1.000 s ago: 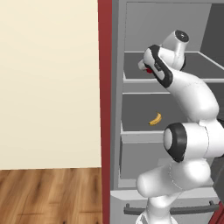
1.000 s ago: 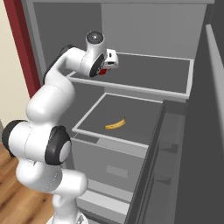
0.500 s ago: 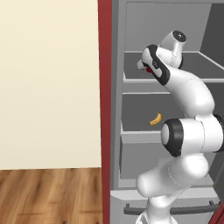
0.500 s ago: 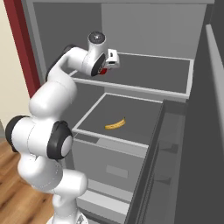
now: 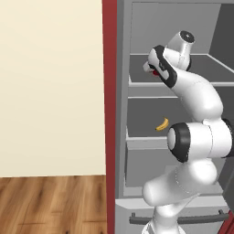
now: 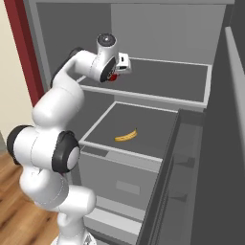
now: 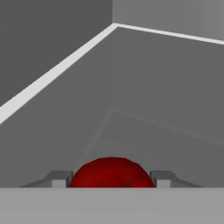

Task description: Retrieve the apple and banana from the fridge and place them into the bowl on the dining table.

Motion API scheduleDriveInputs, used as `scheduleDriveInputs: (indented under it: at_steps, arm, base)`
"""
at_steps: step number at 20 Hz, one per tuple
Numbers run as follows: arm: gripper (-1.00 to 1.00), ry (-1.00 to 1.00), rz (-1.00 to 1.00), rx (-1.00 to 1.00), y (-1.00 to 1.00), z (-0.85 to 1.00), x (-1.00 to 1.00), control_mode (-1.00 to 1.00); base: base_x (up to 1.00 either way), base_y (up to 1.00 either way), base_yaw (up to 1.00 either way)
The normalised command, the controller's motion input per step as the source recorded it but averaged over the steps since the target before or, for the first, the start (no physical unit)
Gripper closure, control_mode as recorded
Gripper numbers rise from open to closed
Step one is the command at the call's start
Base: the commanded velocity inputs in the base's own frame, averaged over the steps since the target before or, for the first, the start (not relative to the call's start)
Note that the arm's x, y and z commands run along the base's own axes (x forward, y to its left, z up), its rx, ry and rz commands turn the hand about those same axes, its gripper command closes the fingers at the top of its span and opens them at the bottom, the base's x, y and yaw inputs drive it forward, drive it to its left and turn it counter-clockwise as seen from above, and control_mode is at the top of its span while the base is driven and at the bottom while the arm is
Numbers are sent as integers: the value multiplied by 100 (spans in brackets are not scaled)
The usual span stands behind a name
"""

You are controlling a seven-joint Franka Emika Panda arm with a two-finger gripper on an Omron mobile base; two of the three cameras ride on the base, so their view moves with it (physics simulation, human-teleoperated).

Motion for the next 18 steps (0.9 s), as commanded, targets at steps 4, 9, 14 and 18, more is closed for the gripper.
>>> scheduleDriveInputs:
  at_steps: [4, 9, 14, 18]
  arm:
    - [100, 0, 0, 0, 1, -1, -33, -100]
    - [100, -15, 1, -2, 3, 0, -100, -100]
    - [100, -19, 0, -3, 8, 0, -100, -100]
    - [100, -14, 0, -2, 4, 0, -100, -100]
  base:
    - [0, 0, 0]
    - [0, 0, 0]
    - [0, 0, 0]
    - [0, 0, 0]
